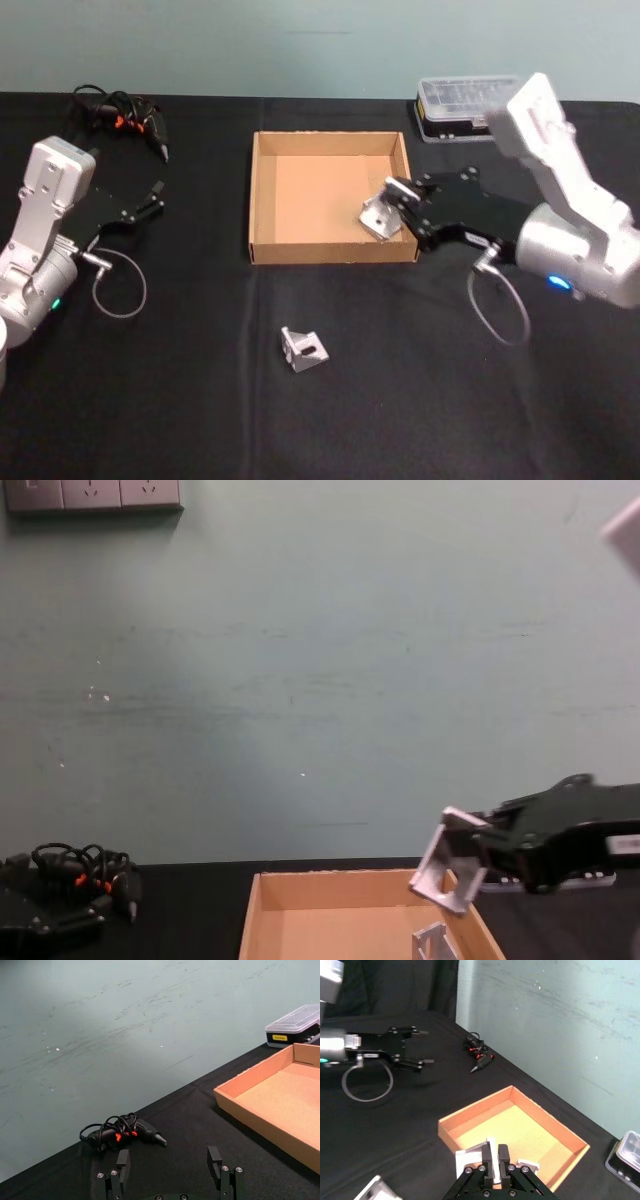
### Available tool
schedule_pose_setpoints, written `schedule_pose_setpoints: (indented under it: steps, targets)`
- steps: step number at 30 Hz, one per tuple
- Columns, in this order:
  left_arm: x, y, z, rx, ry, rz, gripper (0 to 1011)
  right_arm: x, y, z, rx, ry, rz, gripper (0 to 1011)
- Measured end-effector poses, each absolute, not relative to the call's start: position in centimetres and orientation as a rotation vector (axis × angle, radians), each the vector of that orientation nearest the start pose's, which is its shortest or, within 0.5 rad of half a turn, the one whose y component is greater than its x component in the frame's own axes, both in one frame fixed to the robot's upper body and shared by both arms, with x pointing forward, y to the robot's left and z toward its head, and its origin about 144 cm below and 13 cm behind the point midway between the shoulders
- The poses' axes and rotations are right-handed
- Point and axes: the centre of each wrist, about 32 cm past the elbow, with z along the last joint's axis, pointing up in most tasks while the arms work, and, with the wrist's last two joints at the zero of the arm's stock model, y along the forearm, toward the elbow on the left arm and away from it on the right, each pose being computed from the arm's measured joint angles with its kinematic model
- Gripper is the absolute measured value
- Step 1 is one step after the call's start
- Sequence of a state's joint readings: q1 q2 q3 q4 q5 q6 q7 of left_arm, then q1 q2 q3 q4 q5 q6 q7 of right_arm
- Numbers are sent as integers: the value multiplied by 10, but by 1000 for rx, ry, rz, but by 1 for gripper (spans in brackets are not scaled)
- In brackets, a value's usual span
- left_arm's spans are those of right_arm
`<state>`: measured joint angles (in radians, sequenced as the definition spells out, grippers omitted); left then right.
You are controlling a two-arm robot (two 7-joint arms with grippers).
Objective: Use one hand to pick up the angle iron from the table and place it into the box.
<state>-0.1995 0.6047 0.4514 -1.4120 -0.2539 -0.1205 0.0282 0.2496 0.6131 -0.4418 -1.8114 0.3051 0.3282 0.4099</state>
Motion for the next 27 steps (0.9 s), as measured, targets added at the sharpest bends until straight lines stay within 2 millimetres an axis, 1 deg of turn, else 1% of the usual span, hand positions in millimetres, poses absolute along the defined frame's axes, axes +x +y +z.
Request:
schedule_pose_setpoints:
  steps: [5,14,20,27]
  targets:
    - [489,310,1140,304,-285,1248,1011,500,-226,1245,-353,-122,-752,81]
    - [489,310,1140,305,-285,1248,1011,532,-201,1228,-396,-90,-765,81]
    - [489,310,1140,304,-285,1248,1011,549,-189,1218,-424,-66,-769,82]
    - [489,310,1140,304,-285,1248,1011,559,-182,1210,-445,-41,-776,81]
